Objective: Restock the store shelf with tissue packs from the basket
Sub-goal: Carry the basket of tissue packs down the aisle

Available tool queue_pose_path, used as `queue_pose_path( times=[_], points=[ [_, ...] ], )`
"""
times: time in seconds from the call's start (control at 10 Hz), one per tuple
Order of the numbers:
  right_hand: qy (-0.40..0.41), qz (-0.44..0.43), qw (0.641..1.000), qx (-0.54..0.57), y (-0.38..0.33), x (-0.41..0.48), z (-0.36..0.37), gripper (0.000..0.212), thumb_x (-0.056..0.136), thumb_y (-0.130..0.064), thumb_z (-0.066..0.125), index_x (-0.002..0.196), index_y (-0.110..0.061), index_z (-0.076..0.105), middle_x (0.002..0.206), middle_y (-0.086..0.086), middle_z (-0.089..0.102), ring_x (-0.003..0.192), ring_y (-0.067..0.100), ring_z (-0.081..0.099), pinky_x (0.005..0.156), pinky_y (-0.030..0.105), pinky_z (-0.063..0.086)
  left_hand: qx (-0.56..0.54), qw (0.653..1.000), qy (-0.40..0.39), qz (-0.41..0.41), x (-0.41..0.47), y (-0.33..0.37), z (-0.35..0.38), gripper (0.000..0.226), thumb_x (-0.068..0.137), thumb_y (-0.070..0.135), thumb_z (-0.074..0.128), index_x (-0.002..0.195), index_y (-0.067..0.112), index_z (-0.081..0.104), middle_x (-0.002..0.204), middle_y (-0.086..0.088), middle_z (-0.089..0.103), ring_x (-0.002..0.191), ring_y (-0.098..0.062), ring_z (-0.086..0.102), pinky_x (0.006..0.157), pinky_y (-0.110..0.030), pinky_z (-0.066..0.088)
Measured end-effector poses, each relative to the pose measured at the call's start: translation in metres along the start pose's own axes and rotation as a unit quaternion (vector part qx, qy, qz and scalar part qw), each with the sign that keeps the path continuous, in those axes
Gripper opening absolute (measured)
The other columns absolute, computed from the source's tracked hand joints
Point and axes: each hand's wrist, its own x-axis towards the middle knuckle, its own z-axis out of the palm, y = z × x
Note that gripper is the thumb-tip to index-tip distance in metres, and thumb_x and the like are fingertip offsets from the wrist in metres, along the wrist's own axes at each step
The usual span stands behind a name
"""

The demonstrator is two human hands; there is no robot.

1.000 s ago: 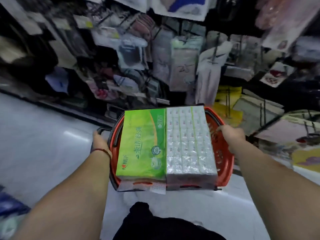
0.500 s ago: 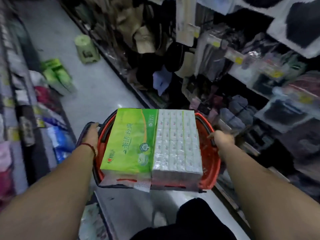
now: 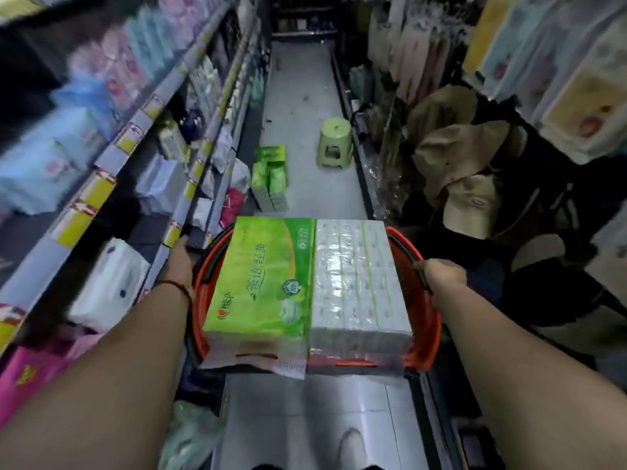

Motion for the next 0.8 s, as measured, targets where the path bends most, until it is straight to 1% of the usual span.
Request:
queue_pose_path(
  times=[0.1,0.2,0.3,0.4,0.5,0.6,0.7,0.8],
  points=[
    [0.007,-0.014,1.0,-0.009,-0.077,0.032,0.05,0.049,0.081,-0.02,0.082,0.119,0.006,0.064,0.119,0.021,0.068,0.105,0.041,0.067,0.097,0.05,0.056,0.037,0.999,0.011,-0.01,0.047,0.047,0.015,0.028,0.09,0.04,0.064,0.09,0.012,0.069,0.058,0.0,0.07,0.048,-0.017,0.062,0.042,-0.019,0.048],
    [0.008,-0.03,0.999,-0.028,-0.144,0.071,0.099,0.058,0.081,-0.016,0.077,0.128,0.012,0.057,0.123,0.021,0.063,0.112,0.041,0.063,0.099,0.048,0.054,0.103,0.993,0.045,-0.036,0.106,0.084,0.021,0.067,0.056,0.034,0.09,0.111,0.001,0.07,0.088,-0.017,0.076,0.057,-0.024,0.066,0.057,-0.034,0.057],
    [-0.012,-0.04,0.999,-0.017,-0.198,0.133,0.158,0.051,0.066,-0.014,0.084,0.107,0.008,0.064,0.104,0.021,0.07,0.093,0.037,0.069,0.091,0.052,0.059,0.144,0.986,0.07,-0.04,0.183,0.119,0.042,0.061,0.067,0.026,0.089,0.115,-0.004,0.066,0.09,-0.02,0.073,0.068,-0.028,0.069,0.066,-0.044,0.06],
    [-0.013,-0.033,0.999,-0.032,-0.245,0.191,0.22,0.043,0.062,-0.014,0.087,0.095,0.006,0.068,0.094,0.022,0.072,0.084,0.038,0.072,0.085,0.055,0.061,0.157,0.983,0.087,-0.025,0.356,0.121,0.047,0.108,0.037,0.05,0.1,0.127,0.002,0.064,0.109,-0.018,0.074,0.086,-0.032,0.074,0.082,-0.053,0.061],
    [0.003,-0.033,0.999,-0.031,-0.286,0.254,0.272,0.037,0.064,-0.016,0.083,0.091,0.003,0.066,0.093,0.023,0.072,0.082,0.041,0.071,0.085,0.057,0.061,0.17,0.981,0.077,-0.047,0.477,0.149,0.083,0.127,0.019,0.063,0.096,0.129,0.009,0.065,0.113,-0.02,0.074,0.085,-0.035,0.075,0.075,-0.06,0.062],
    [0.012,-0.011,1.0,-0.003,-0.341,0.293,0.309,0.048,0.063,-0.018,0.082,0.102,0.006,0.068,0.096,0.024,0.071,0.083,0.041,0.072,0.082,0.059,0.061,0.15,0.987,0.034,-0.04,0.462,0.224,0.156,0.09,0.047,0.038,0.101,0.118,-0.002,0.063,0.102,-0.023,0.073,0.073,-0.031,0.071,0.069,-0.051,0.061],
    [0.025,-0.014,0.999,0.018,-0.414,0.292,0.335,0.044,0.077,-0.013,0.082,0.11,0.009,0.065,0.101,0.023,0.069,0.085,0.038,0.07,0.082,0.053,0.06,0.173,0.983,0.008,-0.053,0.539,0.267,0.205,0.102,0.039,0.039,0.103,0.123,-0.002,0.061,0.098,-0.024,0.074,0.077,-0.035,0.073,0.075,-0.063,0.059],
    [0.038,-0.021,0.999,0.023,-0.469,0.335,0.367,0.05,0.084,-0.015,0.081,0.122,0.009,0.06,0.11,0.023,0.066,0.091,0.037,0.067,0.08,0.045,0.056,0.179,0.981,0.018,-0.078,0.71,0.283,0.24,0.122,0.023,0.053,0.101,0.13,0.01,0.061,0.098,-0.023,0.076,0.082,-0.042,0.075,0.075,-0.069,0.057]
  ],
)
